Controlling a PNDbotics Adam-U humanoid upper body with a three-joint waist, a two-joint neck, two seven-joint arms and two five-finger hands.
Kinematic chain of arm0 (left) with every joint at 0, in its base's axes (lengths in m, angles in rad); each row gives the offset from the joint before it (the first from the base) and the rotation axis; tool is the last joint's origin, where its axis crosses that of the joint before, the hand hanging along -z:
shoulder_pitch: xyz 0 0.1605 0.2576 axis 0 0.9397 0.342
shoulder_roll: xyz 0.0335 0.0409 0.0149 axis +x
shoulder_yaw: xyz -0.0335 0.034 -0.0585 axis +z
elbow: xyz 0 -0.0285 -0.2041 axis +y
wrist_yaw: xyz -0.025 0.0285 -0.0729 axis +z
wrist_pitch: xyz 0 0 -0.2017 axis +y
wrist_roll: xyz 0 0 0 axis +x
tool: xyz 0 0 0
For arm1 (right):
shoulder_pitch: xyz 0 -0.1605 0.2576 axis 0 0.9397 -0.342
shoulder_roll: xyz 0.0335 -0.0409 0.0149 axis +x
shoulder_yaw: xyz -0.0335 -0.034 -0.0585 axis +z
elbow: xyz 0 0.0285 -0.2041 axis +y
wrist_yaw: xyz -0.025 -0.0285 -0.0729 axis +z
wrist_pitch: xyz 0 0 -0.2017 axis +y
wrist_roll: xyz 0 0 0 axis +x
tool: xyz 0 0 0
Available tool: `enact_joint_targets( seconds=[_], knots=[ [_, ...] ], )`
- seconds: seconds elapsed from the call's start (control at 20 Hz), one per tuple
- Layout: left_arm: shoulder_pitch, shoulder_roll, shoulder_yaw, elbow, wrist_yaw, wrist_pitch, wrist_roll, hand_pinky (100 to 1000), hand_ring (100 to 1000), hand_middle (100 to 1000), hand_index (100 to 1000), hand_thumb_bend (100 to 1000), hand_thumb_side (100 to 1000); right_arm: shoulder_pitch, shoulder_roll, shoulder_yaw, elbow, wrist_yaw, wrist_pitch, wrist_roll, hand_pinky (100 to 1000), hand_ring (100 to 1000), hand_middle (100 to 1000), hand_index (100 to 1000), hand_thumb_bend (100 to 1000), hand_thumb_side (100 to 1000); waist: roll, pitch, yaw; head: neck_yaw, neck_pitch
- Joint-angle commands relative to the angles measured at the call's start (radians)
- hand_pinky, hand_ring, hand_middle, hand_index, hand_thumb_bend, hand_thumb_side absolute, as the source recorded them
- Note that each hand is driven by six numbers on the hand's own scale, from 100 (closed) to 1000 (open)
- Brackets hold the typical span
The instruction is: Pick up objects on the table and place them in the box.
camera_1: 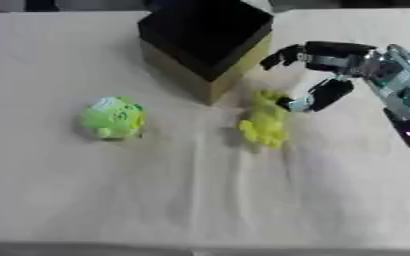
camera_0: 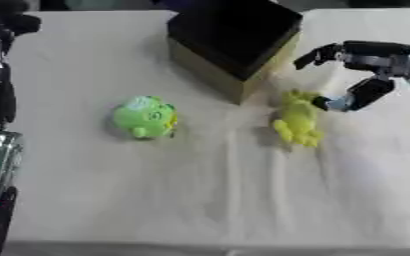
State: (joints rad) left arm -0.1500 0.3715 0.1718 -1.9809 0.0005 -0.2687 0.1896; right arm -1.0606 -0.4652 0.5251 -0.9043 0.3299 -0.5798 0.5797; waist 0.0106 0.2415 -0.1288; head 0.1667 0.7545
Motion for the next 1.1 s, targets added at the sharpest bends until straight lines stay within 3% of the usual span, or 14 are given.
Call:
enact_joint_targets(
  seconds=[0.05, 0.65, 1.1],
  knots=[
    [-0.009, 0.029, 0.001, -0.019, 0.0, -0.001, -0.008, 703, 642, 642, 691, 100, 780, -0.012, -0.011, -0.006, 0.007, 0.005, -0.327, 0.327, 898, 941, 855, 978, 253, 367, 0.002, -0.016, 0.002, -0.004, -0.004],
    [0.0, 0.037, -0.001, -0.019, -0.003, 0.0, -0.025, 702, 642, 643, 689, 100, 777, -0.036, -0.052, 0.045, 0.026, -0.036, -0.327, 0.327, 895, 947, 858, 979, 295, 402, 0.0, -0.025, -0.007, 0.002, 0.005],
    [-0.001, 0.034, -0.003, -0.019, -0.002, 0.004, -0.034, 701, 642, 644, 688, 100, 778, -0.016, -0.041, 0.047, 0.005, -0.044, -0.327, 0.327, 897, 946, 862, 1000, 278, 410, -0.001, -0.023, -0.002, 0.0, 0.007]
  ],
)
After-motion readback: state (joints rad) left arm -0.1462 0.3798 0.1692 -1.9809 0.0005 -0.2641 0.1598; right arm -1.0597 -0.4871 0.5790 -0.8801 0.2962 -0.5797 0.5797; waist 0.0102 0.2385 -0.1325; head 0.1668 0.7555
